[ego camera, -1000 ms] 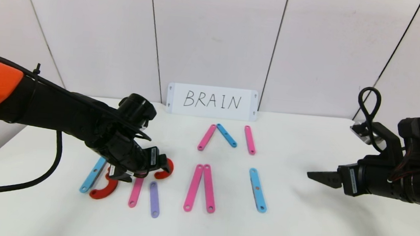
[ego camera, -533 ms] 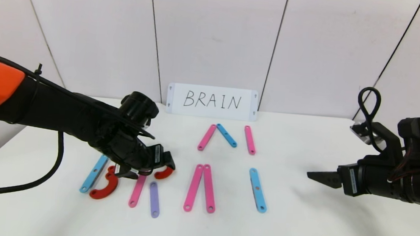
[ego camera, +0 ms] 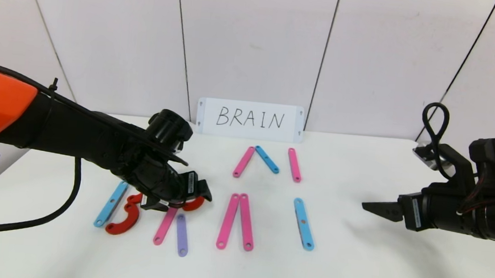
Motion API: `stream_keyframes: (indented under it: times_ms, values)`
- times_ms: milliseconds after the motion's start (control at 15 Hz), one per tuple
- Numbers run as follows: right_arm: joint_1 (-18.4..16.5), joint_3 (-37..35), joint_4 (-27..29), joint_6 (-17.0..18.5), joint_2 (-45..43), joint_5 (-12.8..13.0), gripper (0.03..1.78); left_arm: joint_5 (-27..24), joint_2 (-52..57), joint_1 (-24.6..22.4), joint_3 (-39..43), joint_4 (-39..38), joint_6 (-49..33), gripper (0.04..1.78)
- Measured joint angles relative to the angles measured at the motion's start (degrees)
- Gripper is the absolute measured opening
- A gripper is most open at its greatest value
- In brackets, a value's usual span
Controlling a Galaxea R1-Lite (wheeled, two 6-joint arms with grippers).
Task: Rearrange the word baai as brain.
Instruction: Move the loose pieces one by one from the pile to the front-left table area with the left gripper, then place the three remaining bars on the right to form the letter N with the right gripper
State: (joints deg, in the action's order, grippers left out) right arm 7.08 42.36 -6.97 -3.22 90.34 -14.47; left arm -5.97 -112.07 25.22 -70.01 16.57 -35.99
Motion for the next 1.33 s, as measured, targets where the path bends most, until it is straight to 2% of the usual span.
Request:
stream_keyframes:
  times_ms: [333,533,667,800,1067,1333]
  values:
    - [0.57,-0.26,-0.02,-0.22,-0.02,0.04,1.73,0.55,1.82,-0.32,-0.27,0.11,1.60,1.74]
    - [1.65,-0.02,-2.50,0.06,-0.13,0.67,1.73,0.30,5.16,-1.02,-0.38,0.11,7.13,1.74]
    - [3.58,1.21,-4.90,0.55,-0.11,1.72,1.73,-0.78,8.44,-2.10,-0.44,0.11,11.79,1.74]
    - [6.12,4.19,-4.62,1.21,0.56,4.80,1.73,-1.88,11.93,-3.82,-0.60,0.10,16.55,1.74]
    - [12.90,12.57,-4.52,5.03,6.13,13.10,1.73,-2.23,17.23,-8.45,-1.16,-0.84,22.60,1.74]
    - [18.46,21.86,-4.55,7.44,14.79,19.01,1.73,-4.08,21.82,-10.29,-1.95,-4.44,26.15,1.74]
